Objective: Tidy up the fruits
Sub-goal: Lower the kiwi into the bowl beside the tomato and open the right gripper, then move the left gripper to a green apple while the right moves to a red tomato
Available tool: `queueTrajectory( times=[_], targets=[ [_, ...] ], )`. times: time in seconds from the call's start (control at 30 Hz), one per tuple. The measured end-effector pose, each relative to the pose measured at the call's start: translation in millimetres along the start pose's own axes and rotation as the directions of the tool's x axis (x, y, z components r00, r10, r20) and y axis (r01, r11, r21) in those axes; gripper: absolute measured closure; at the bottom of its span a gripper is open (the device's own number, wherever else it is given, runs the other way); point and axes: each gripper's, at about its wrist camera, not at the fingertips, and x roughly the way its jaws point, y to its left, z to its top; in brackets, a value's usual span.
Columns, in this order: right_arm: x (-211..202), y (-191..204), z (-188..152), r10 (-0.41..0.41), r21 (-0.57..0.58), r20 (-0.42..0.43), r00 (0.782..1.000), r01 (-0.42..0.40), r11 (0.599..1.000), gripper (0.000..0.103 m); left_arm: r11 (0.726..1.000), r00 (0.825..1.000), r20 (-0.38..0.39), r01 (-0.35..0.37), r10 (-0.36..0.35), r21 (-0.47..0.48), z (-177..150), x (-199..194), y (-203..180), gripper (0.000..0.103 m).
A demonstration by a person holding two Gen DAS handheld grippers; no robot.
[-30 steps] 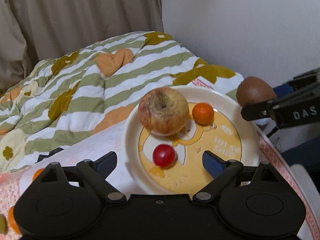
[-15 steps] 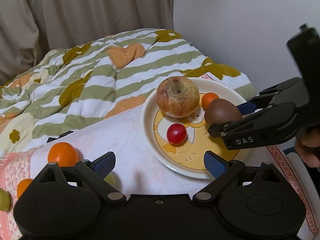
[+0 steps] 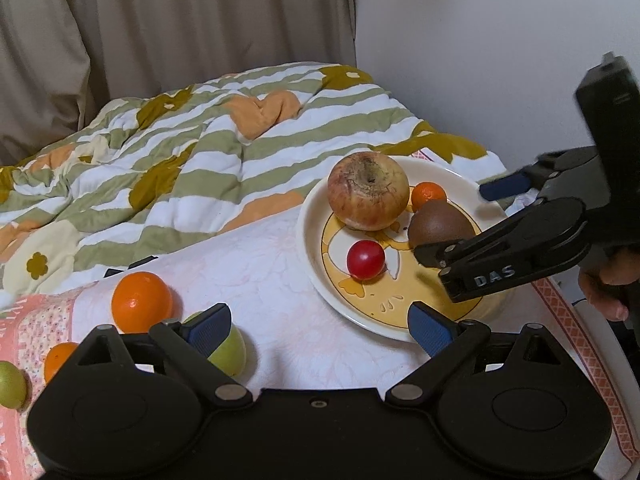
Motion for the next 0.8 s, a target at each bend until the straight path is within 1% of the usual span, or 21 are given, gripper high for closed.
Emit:
queueTrajectory(
  times=[0.23,0.5,0.6,0.7,0.8],
  targets=[
    [-26.6,-7.7,-1.7,0.028,0.058,0.023,0.999,-0.029,0.998,0.000,1.000,0.999,0.044,-0.013,0.014,-0.023,-3.1,-22.6,-2.4,0.006],
    [-77.5,-4.3,-6.2,-0.002,0.067,0.072,0.997,-0.003,0.998,0.000,0.998,0.991,0.129,-0.033,0.039,-0.047,-12.1,-65.9,-10.7,0.006],
    [-96.7,0.2,-10.2,-0.006,0.072,0.089,0.996,-0.001,0.997,0.000,0.995,0.984,0.166,-0.054,0.067,-0.082,-21.7,-83.7,-10.6,0.006],
    [-113.5,8.7,-12.5,0.001,0.055,0.102,0.995,-0.007,0.998,0.000,0.989,0.978,0.192,-0.058,0.084,-0.136,-33.3,-102.8,-6.4,0.006],
    [-130.6,18.9,-11.8,0.025,0.039,0.122,0.992,-0.030,0.999,0.000,0.982,0.969,0.217,-0.077,0.115,-0.175,-43.2,-122.9,-2.9,0.006]
  ],
)
